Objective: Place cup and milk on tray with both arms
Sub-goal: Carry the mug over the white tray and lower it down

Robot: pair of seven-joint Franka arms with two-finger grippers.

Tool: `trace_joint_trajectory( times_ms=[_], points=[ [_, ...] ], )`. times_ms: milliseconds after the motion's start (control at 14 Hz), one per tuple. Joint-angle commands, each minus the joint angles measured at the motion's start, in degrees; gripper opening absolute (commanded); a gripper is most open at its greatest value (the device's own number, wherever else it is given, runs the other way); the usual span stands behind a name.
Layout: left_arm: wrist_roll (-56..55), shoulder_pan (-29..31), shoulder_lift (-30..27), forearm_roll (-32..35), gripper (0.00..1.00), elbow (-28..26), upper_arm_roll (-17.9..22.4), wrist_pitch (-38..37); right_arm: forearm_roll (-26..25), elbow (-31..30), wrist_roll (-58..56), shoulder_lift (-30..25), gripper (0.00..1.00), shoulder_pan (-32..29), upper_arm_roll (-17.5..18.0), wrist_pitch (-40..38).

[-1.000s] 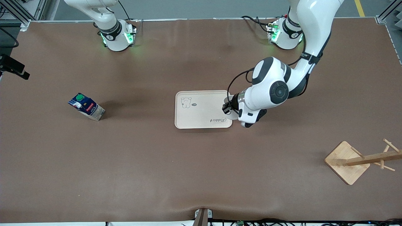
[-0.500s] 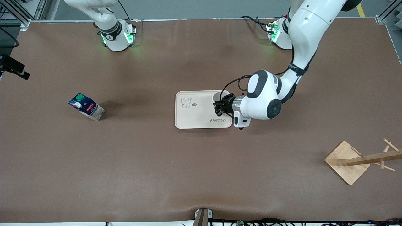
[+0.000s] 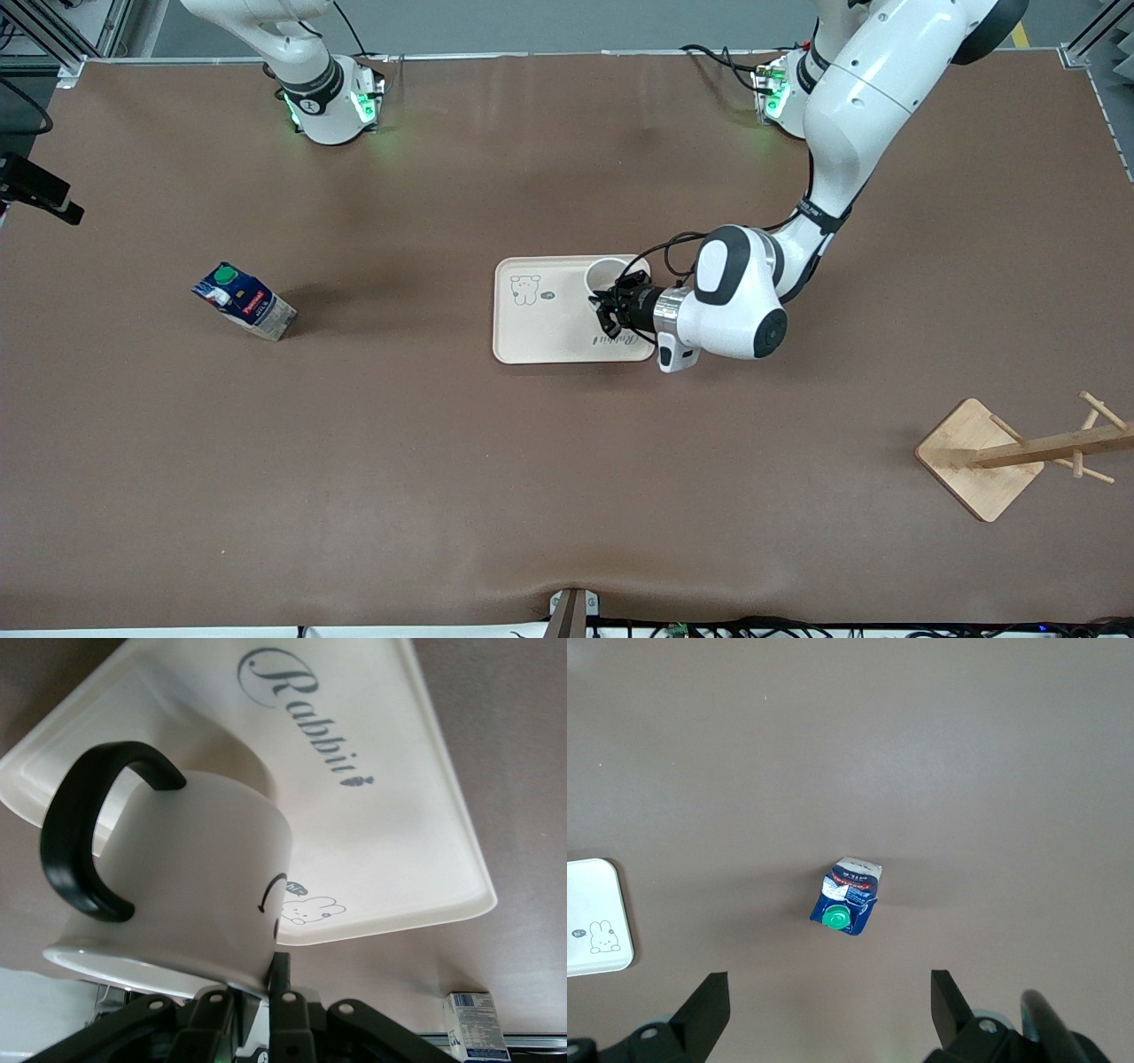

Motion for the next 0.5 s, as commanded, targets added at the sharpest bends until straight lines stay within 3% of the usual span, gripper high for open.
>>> trace_joint_trajectory(
  times_ms=[0, 429],
  points=[
    [-1.29, 0.85, 0.99, -1.25, 0.00, 1.49, 0.08, -3.56, 0.38, 1.02, -0.05, 1.07, 1.00, -0.85, 0.47, -0.59],
    [-1.20, 1.56, 2.05, -1.25, 0.00, 1.66, 1.39, -4.28, 0.29, 0.84, -0.31, 1.51, 1.00, -0.24, 0.56, 0.20]
  ],
)
